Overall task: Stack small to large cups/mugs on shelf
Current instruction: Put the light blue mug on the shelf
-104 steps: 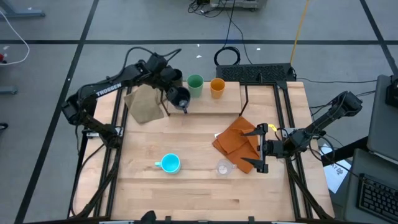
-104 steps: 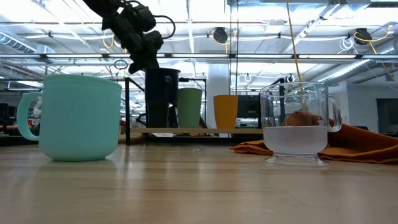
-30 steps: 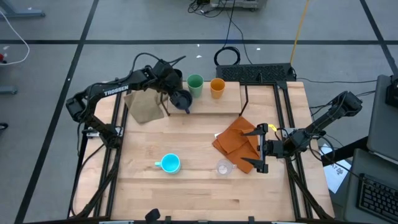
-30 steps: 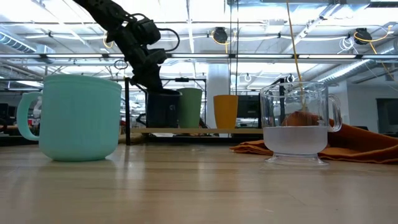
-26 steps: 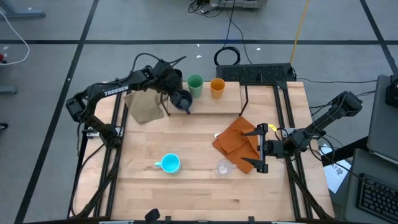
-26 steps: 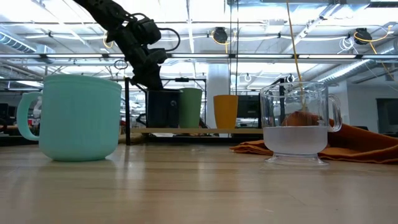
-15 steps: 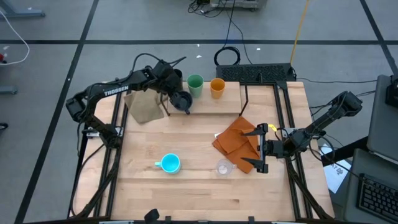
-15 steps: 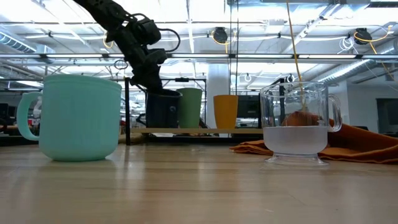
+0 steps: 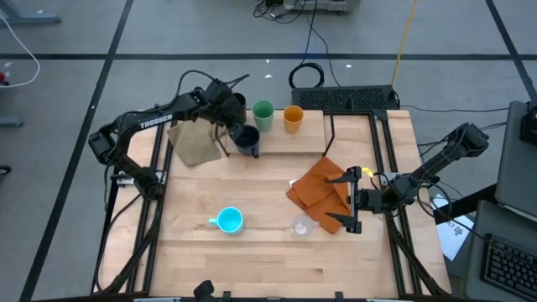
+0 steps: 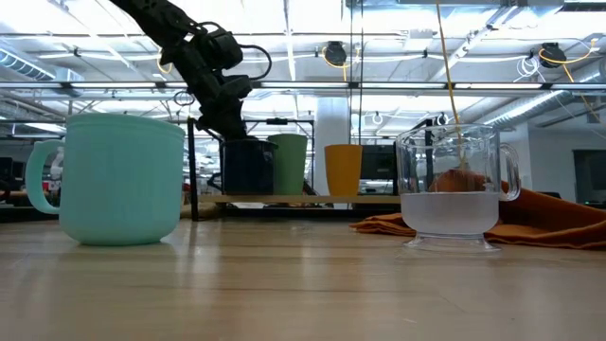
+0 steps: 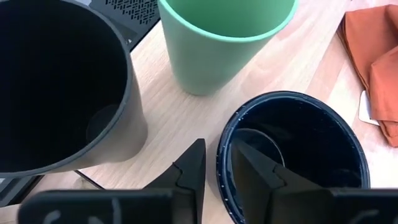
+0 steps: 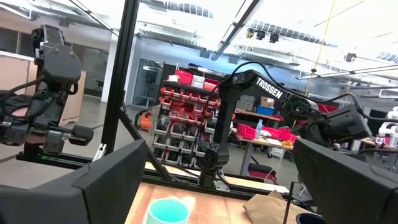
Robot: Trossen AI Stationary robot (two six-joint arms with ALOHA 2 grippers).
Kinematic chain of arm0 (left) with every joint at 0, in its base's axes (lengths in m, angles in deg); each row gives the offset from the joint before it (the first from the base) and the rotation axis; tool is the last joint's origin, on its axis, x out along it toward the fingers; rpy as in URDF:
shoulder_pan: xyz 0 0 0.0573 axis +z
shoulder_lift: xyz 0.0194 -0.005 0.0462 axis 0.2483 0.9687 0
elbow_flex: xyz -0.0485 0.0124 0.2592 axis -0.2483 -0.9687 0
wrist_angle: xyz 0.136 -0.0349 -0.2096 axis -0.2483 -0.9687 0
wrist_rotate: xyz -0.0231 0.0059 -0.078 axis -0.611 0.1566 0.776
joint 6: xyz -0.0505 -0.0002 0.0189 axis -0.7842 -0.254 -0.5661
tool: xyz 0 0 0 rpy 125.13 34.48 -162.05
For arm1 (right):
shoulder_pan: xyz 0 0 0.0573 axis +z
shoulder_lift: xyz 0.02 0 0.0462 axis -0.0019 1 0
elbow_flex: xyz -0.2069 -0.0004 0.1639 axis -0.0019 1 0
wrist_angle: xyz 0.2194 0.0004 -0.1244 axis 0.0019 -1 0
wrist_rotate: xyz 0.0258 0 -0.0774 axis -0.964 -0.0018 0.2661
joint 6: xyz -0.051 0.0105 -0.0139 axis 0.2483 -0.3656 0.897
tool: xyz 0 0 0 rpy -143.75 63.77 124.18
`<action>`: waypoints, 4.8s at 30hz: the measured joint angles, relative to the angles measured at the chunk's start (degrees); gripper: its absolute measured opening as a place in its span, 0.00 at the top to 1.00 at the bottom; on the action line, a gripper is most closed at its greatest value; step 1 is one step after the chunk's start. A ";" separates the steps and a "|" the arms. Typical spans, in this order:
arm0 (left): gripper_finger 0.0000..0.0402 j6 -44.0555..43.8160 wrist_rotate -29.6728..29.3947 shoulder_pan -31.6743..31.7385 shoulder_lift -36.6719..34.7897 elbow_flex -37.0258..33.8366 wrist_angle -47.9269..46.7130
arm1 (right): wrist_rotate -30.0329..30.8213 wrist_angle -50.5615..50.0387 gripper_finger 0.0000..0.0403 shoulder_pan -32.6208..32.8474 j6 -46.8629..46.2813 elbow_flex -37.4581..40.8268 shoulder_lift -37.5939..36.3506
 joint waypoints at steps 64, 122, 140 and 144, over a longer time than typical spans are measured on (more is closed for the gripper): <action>0.80 -22.70 -44.05 -70.66 -52.80 -16.37 -11.91 | -0.04 3.89 0.02 0.01 -3.26 0.00 -0.05; 0.44 -55.83 -34.93 -81.70 -14.91 -20.04 -15.16 | -0.09 3.87 0.02 0.00 -0.34 0.00 -0.03; 0.36 -54.99 -37.54 -79.73 -4.54 -20.00 -13.51 | -0.07 3.85 0.02 0.00 -0.07 0.00 -0.03; 0.36 -55.03 -37.39 -79.40 -3.65 -20.33 -13.11 | -0.08 3.87 0.02 0.00 -0.06 0.00 -0.03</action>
